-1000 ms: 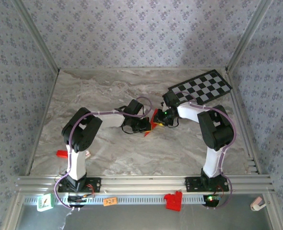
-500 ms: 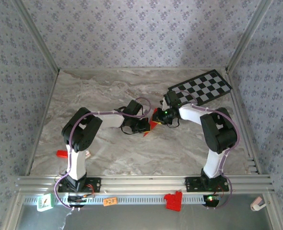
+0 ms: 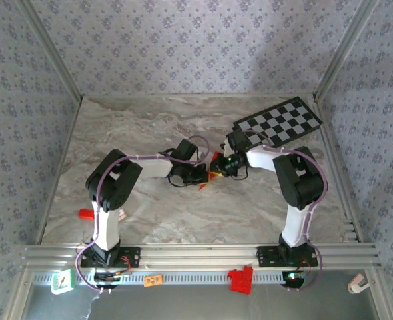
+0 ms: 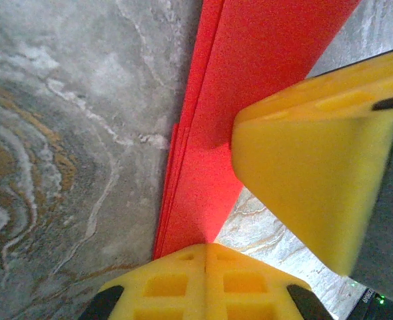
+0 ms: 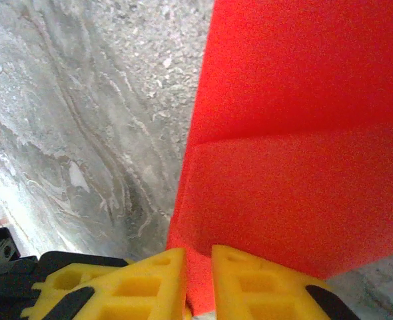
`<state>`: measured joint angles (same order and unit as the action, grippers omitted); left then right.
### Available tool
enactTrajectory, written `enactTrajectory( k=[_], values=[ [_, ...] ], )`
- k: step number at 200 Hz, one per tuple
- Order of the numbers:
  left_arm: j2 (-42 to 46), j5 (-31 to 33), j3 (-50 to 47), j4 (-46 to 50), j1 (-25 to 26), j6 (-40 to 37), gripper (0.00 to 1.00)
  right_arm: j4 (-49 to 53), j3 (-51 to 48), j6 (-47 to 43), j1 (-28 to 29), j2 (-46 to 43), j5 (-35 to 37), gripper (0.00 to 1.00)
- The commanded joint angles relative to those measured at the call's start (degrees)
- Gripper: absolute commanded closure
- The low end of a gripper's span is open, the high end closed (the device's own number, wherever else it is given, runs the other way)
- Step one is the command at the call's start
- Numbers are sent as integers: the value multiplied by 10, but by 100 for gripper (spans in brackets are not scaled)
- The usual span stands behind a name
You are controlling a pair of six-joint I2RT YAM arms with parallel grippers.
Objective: Fold a paper plane with a square sheet of paper (pick it up from the middle)
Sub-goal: Fold the wing for the fifth time at the center of the table.
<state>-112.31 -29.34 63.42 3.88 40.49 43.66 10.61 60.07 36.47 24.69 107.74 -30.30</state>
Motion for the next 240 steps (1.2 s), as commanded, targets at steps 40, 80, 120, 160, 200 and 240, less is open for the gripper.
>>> enactTrajectory(
  k=[40, 80, 120, 160, 200, 240],
  values=[
    [-6, 1, -13, 7, -6, 5, 99, 64, 34, 0, 3, 37, 35, 81],
    [13, -4, -15, 9, -6, 4, 97, 106, 43, -19, 4, 55, 79, 81],
    [24, -5, -37, 17, -6, 1, 95, 136, 57, -21, 8, 69, 104, 82],
    [32, -8, -60, 41, -5, -17, 95, 149, 62, -21, 10, 76, 114, 82],
    [46, 1, -63, 90, 0, -56, 97, 152, 63, -19, 11, 78, 113, 82],
    [76, 18, -63, 130, 4, -80, 98, 148, 60, -14, 16, 73, 103, 82]
  ],
)
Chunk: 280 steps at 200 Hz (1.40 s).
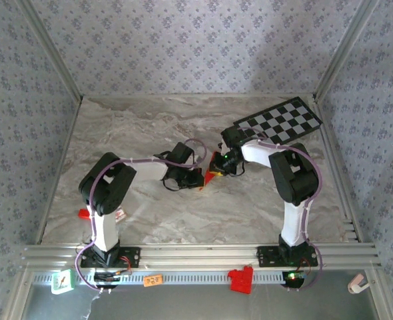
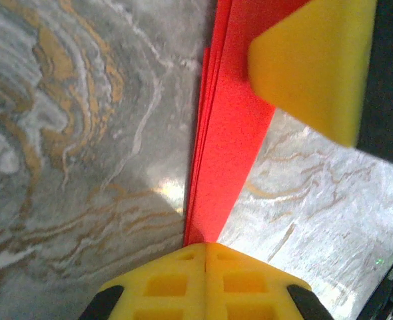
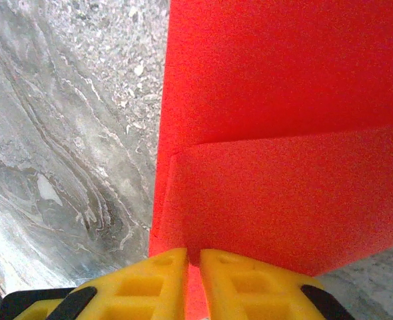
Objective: Fold a paper plane with a square sheet of paper (pick it up from the middle)
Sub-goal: Fold the wing for the fifth time at the center of the table.
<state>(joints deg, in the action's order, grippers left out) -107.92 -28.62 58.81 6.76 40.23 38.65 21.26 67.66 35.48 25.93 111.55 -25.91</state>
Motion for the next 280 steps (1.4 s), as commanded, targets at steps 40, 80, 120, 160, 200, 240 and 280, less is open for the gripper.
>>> enactTrajectory(
  k=[40, 80, 120, 160, 200, 240, 280],
  values=[
    [83, 25, 2, 35, 7, 4, 96, 19, -30, 16, 16, 16, 19, 82],
    [29, -4, 14, -61, 19, 55, 97, 19, -37, 19, 16, 15, 22, 82],
    [-2, 22, 30, -14, 24, 24, 98, 18, -42, 19, 13, 15, 26, 82],
    [-26, 34, 26, 11, 25, 9, 99, 20, -40, 18, 13, 17, 29, 82],
    [-17, 36, -25, 6, 25, 16, 99, 26, -40, 14, 10, 21, 35, 82],
    [24, 21, -102, -33, 25, 48, 99, 24, -41, 17, 10, 21, 35, 82],
    [101, 17, -135, -14, 25, 42, 98, 21, -44, 21, 16, 13, 28, 82]
  ],
)
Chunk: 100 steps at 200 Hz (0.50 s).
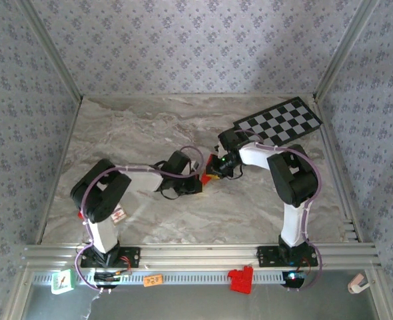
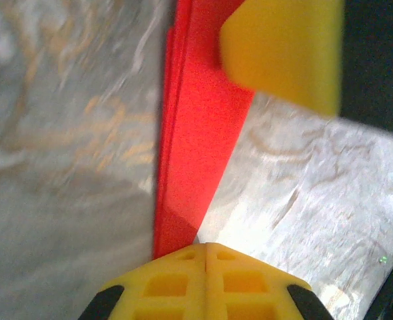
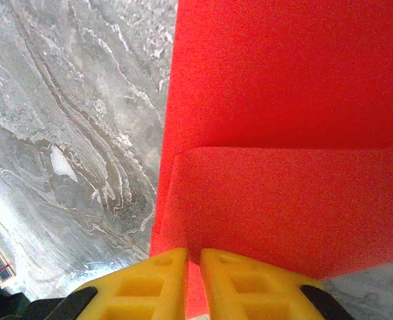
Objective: Fold a paper plane with a square sheet of paper (pick it up from the middle)
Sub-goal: Fold the wing for the fifth time at the center of the table.
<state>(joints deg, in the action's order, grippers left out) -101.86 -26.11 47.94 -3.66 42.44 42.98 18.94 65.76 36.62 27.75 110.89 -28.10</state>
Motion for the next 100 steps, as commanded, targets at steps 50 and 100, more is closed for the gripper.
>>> enactTrajectory(
  k=[50, 100],
  values=[
    [115, 12, 9, 114, -9, -27, 97, 37, -38, 25, 16, 2, 38, 82],
    [34, 15, 63, 39, -18, 23, 98, 19, -31, 30, 17, -12, 6, 82]
  ],
)
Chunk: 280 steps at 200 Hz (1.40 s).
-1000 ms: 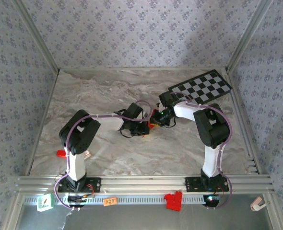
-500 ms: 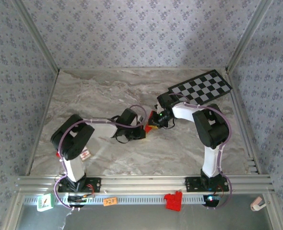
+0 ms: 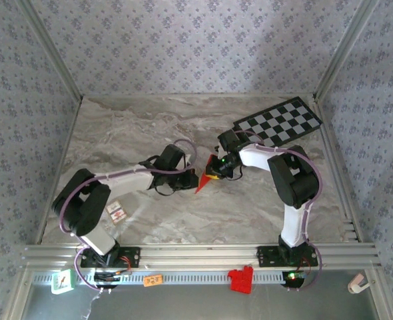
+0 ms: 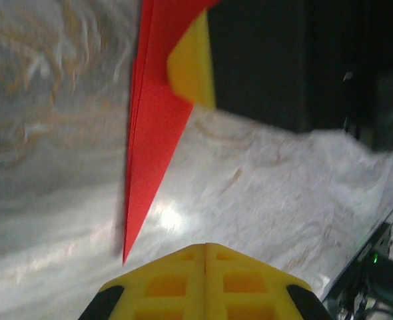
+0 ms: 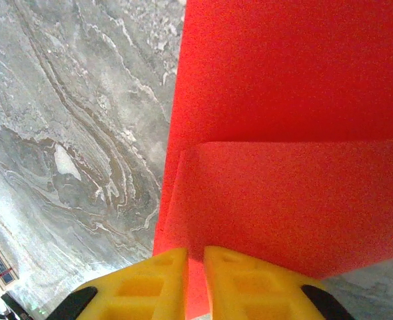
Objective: Fold a paper plane with a square sheet of paper (pick it up from the middle)
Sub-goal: Fold the wing for the fifth time at the center of the table.
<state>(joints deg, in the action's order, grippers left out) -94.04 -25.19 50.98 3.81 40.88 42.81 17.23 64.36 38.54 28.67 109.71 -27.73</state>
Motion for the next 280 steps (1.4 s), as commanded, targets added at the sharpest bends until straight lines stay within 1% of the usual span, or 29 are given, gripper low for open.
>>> enactTrajectory(
  k=[1, 20, 54, 100, 132, 136, 155, 168, 211, 248, 254, 280],
  values=[
    [-46, 6, 33, -36, -2, 26, 98, 35, -17, 10, 7, -1, 2, 82],
    [-78, 7, 47, -56, -2, 38, 99, 29, -12, 8, 4, -8, -8, 82],
    [-120, 5, 67, -59, -3, 41, 100, 18, -5, 6, -6, -18, -24, 82],
    [-145, 28, 67, -30, -3, 37, 100, 6, -5, 5, -24, -39, -38, 81],
    [-150, 32, 63, -19, -3, 37, 100, 18, -5, -20, -42, -74, 8, 76],
    [-150, 32, 63, -19, -3, 37, 100, 23, -2, -44, -44, -75, 11, 76],
    [-149, 31, 64, -17, -3, 37, 100, 27, 9, -71, -50, -70, 10, 75],
    [-151, 30, 65, -16, -3, 37, 100, 27, 17, -84, -50, -59, -4, 75],
    [-150, 30, 66, -11, -3, 39, 100, 21, 25, -96, -52, -22, -34, 75],
    [-150, 26, 64, -6, -3, 37, 100, 23, 34, -112, -57, 4, -36, 75],
    [-151, 26, 64, -5, -3, 37, 100, 24, 56, -114, -57, 9, -37, 75],
    [-155, 21, 65, -1, -4, 32, 100, 27, 65, -118, -59, 27, -34, 75]
  ],
)
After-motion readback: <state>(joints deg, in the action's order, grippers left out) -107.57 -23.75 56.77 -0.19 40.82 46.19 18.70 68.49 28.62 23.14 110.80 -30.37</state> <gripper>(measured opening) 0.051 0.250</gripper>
